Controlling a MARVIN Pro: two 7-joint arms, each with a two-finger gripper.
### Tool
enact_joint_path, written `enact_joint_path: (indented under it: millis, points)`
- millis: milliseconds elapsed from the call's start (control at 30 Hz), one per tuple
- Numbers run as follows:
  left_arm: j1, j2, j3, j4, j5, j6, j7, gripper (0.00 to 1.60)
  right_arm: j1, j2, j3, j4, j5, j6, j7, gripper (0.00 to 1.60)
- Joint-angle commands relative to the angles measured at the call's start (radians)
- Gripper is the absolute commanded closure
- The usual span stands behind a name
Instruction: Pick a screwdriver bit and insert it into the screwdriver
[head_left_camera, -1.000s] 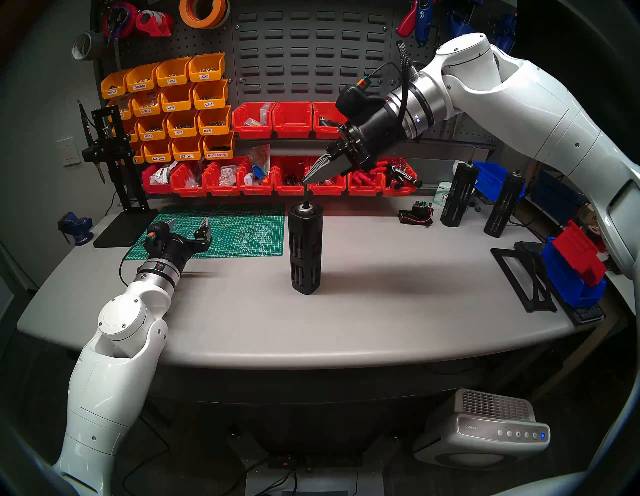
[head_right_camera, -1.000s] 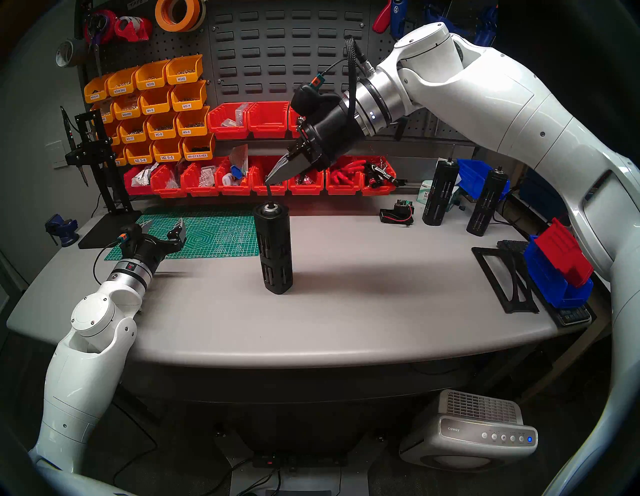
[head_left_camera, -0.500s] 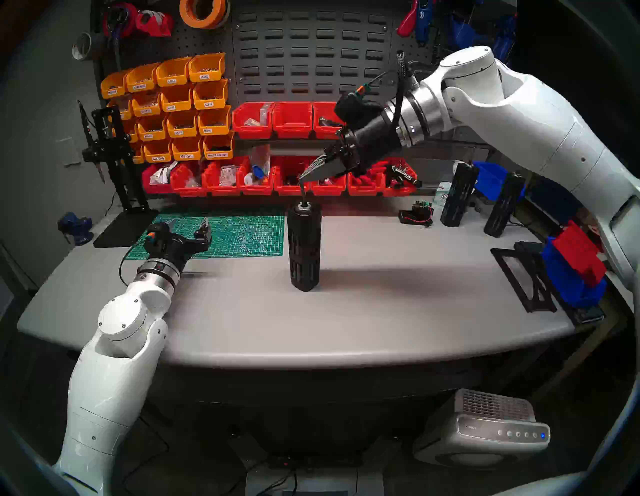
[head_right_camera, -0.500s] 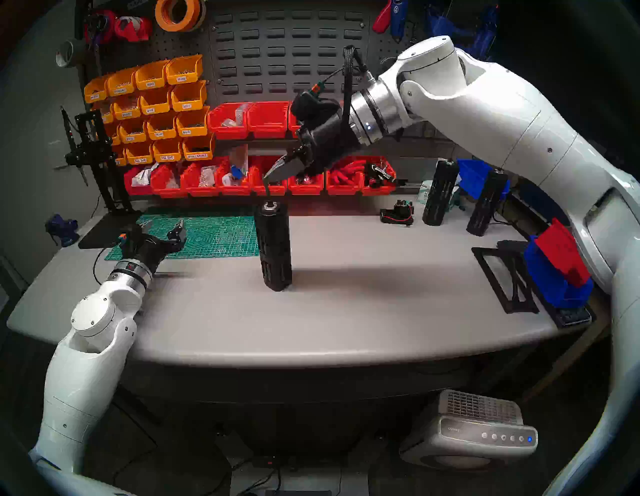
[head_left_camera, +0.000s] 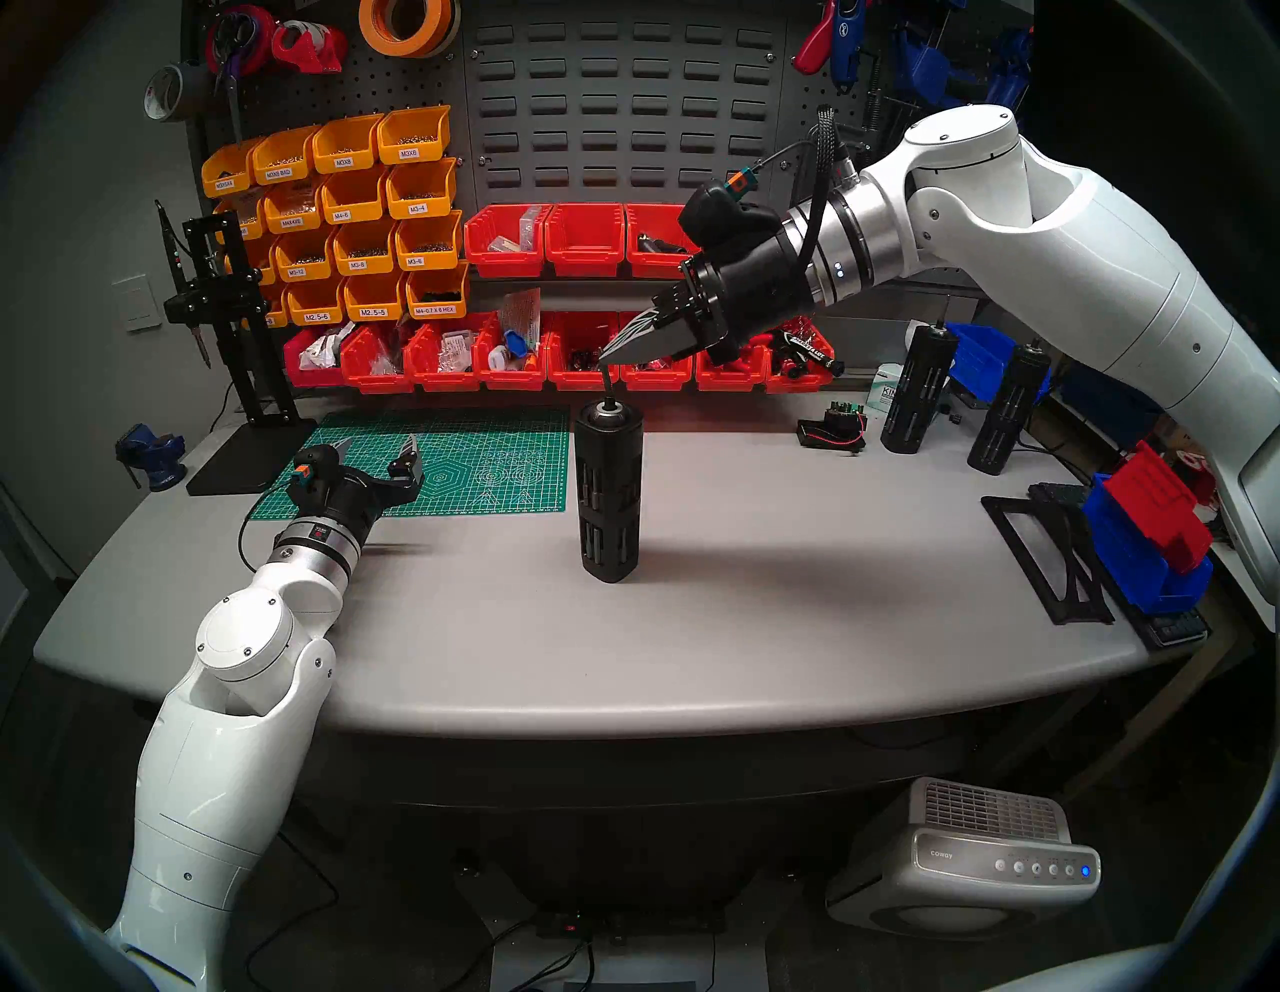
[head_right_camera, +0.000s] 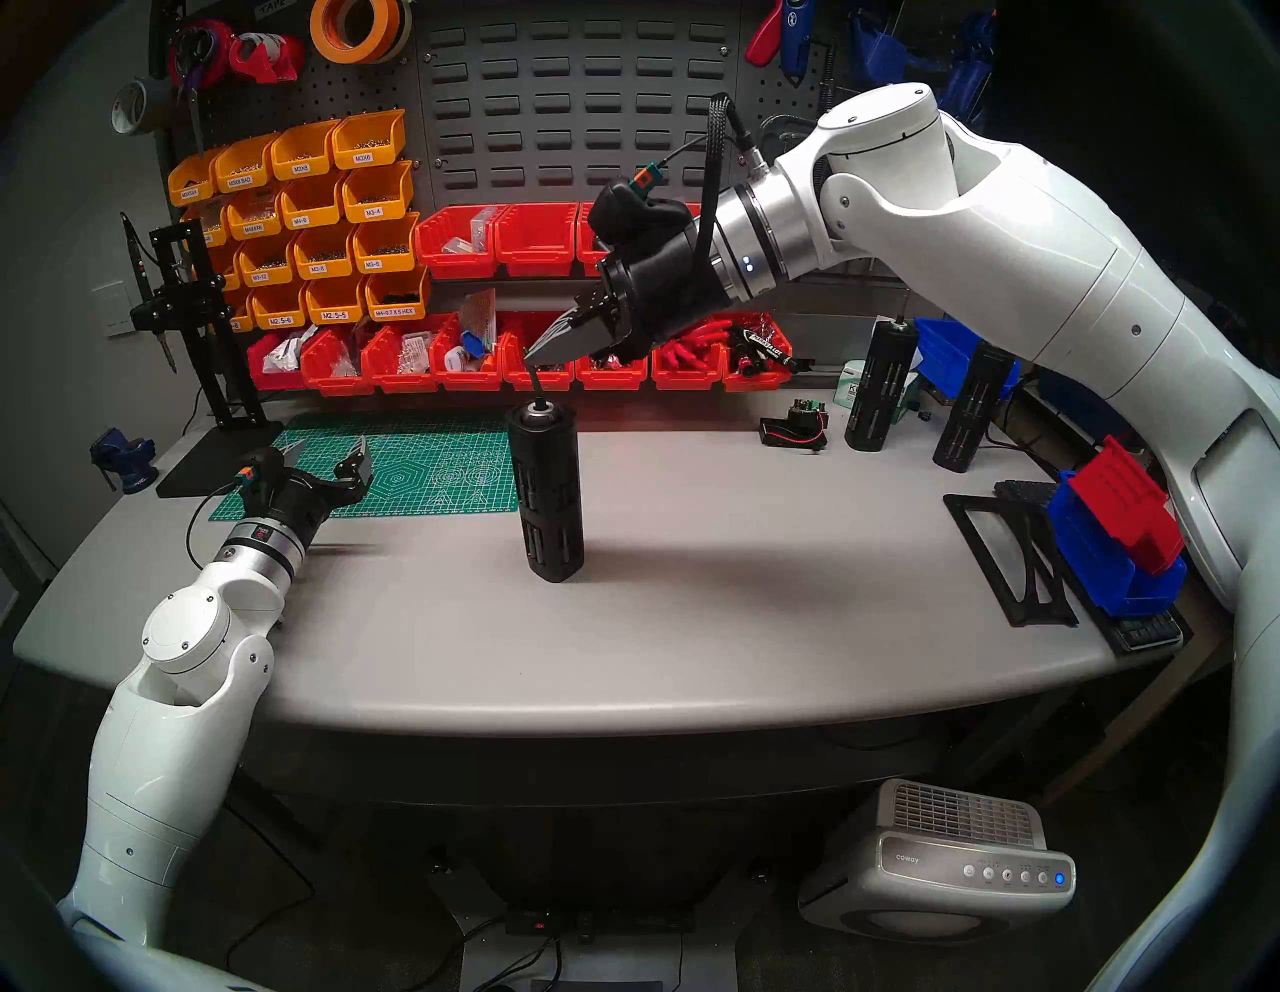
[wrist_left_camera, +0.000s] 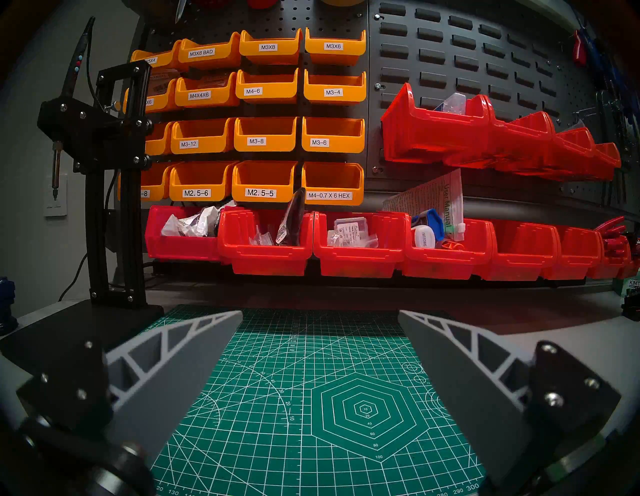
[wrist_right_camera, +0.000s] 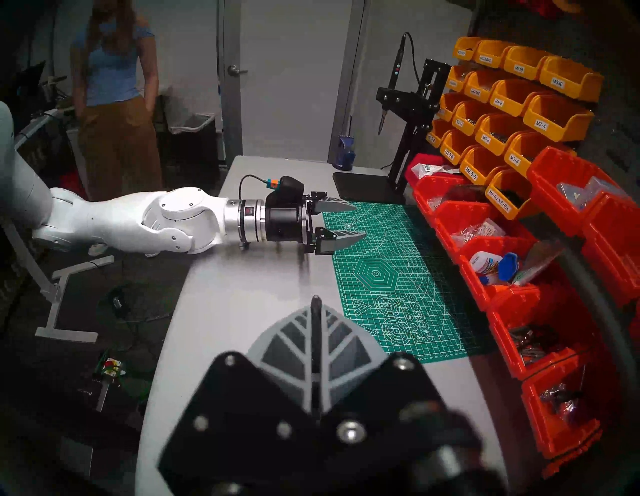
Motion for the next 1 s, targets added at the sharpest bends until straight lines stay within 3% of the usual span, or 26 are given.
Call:
enact_joint_path:
  millis: [0, 600, 967]
  points:
    - [-0.024, 0.0, -0.01, -0.029, -0.001, -0.019, -0.001, 0.0, 0.011, 0.049, 0.033, -0.016, 0.023, 0.0, -0.025, 1.6]
    - [-0.024, 0.0, -0.01, -0.029, 0.0, -0.019, -0.001, 0.0, -0.004, 0.022, 0.035, 0.015, 0.073, -0.006, -0.075, 1.6]
    - [-0.024, 0.0, -0.01, -0.029, 0.0, -0.019, -0.001, 0.0, 0.013, -0.014, 0.016, 0.054, 0.071, 0.001, -0.021, 1.6]
